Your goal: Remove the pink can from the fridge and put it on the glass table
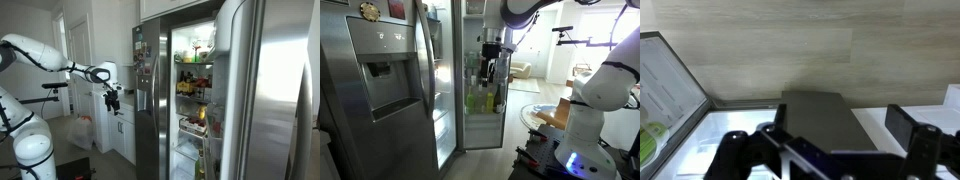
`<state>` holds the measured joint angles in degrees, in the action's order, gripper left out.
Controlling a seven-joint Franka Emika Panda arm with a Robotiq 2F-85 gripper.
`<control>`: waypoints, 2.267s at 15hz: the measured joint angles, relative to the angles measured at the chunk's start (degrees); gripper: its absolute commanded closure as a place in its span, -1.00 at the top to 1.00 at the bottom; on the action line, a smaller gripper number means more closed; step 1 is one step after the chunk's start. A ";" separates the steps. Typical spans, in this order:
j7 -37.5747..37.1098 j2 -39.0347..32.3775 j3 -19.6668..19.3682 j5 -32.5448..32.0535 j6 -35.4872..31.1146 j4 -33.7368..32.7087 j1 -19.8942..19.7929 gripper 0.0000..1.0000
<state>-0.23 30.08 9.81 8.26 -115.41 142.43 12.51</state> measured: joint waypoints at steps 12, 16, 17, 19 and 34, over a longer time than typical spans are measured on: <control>-2.45 1.78 -1.07 -1.78 -5.82 -0.40 -3.16 1.00; -7.04 4.69 -2.30 -4.59 -10.88 -0.45 -7.89 1.00; -8.44 5.42 -2.38 -5.31 -12.00 -0.45 -9.17 1.00; -11.17 6.81 -2.45 -6.28 -13.85 -0.48 -11.66 1.00; -21.54 9.17 -6.13 -12.86 -20.46 -4.58 -29.29 1.00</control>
<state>-21.77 39.25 3.68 -4.60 -135.87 137.86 -16.78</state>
